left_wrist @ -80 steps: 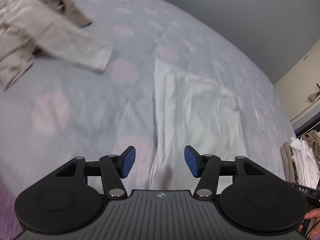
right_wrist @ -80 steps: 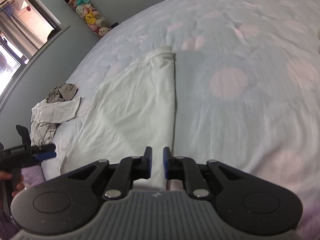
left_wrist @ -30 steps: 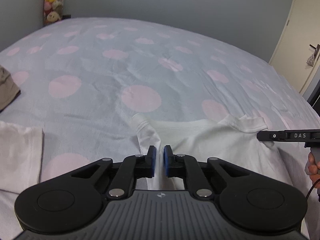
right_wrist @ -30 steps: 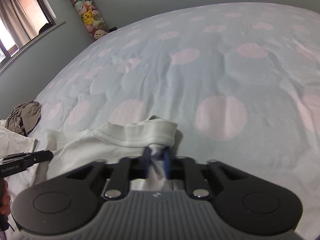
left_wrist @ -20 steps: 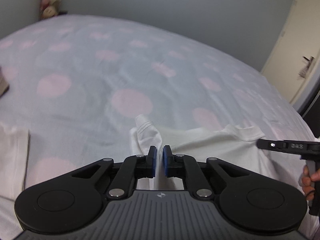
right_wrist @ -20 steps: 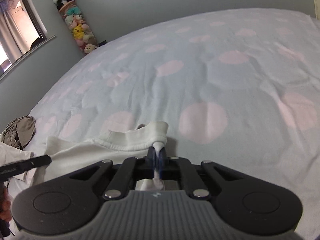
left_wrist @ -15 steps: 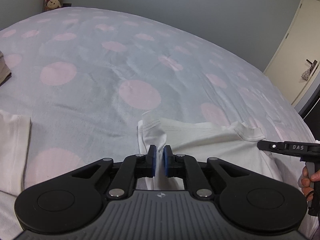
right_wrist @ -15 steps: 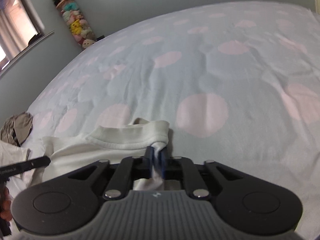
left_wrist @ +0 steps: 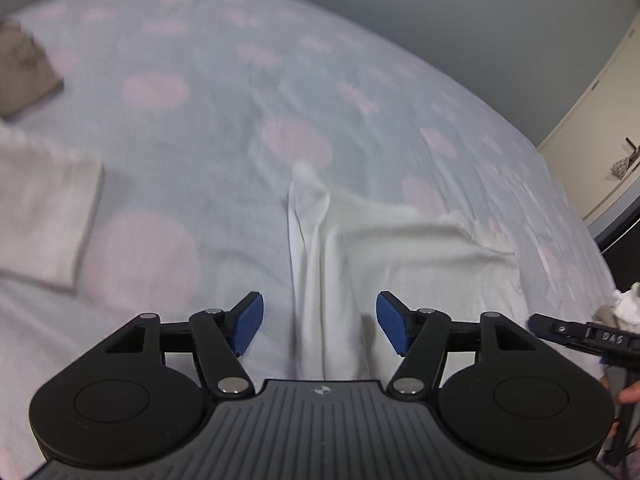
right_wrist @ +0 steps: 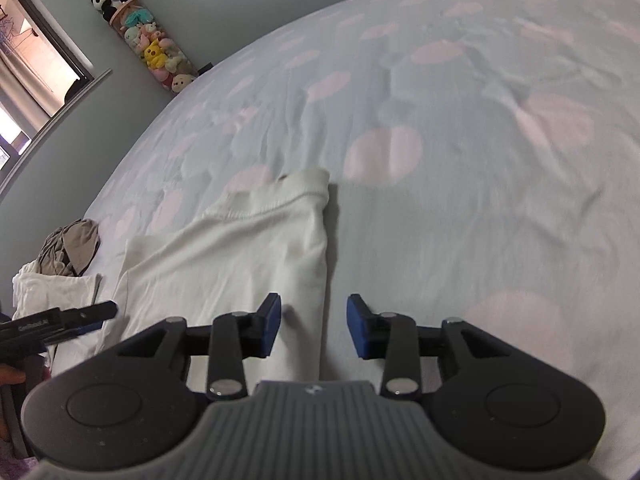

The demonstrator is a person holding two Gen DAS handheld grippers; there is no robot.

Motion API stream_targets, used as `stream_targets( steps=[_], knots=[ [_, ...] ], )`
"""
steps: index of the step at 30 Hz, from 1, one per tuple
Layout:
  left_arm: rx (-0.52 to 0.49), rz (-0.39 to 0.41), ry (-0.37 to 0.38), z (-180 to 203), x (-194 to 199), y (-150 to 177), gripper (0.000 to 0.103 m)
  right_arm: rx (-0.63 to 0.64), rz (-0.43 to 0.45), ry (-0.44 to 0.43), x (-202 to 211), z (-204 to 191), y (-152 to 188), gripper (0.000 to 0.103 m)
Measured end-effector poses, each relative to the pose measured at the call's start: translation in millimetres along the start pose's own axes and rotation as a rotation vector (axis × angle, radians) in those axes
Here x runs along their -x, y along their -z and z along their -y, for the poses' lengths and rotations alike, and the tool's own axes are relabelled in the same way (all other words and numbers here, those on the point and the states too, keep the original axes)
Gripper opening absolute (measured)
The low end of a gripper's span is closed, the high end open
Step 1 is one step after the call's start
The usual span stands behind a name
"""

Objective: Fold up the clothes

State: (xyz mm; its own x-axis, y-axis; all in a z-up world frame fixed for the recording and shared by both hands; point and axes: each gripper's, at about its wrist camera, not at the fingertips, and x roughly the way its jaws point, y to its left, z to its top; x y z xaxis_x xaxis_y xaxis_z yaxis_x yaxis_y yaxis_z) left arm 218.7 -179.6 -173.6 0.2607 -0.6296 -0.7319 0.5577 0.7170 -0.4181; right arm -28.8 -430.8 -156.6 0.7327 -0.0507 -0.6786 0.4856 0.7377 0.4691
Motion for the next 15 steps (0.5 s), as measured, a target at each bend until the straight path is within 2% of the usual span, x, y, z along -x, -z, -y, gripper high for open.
stream_targets(
  steps=[4,7,10,12,15],
  knots=[
    [0.057,-0.032,0.043,-8,-12,-3,0.06,0.003,-0.02,-0.014,-7,1,-2,0.04],
    [0.064,-0.107,0.113,-11,-18,-9,0.059,-0.01,-0.039,-0.041,-15,5,-9,0.04],
    [0.049,-0.157,0.133,-14,-22,-15,0.045,-0.014,-0.047,-0.061,-25,6,-16,0.04],
    [0.08,-0.167,0.165,-21,-27,-18,0.034,-0.02,-0.052,-0.079,-33,7,-19,0.04],
    [0.146,-0.184,0.243,-31,-37,-21,0.033,-0.042,-0.065,-0.115,-41,10,-23,0.04]
  ],
)
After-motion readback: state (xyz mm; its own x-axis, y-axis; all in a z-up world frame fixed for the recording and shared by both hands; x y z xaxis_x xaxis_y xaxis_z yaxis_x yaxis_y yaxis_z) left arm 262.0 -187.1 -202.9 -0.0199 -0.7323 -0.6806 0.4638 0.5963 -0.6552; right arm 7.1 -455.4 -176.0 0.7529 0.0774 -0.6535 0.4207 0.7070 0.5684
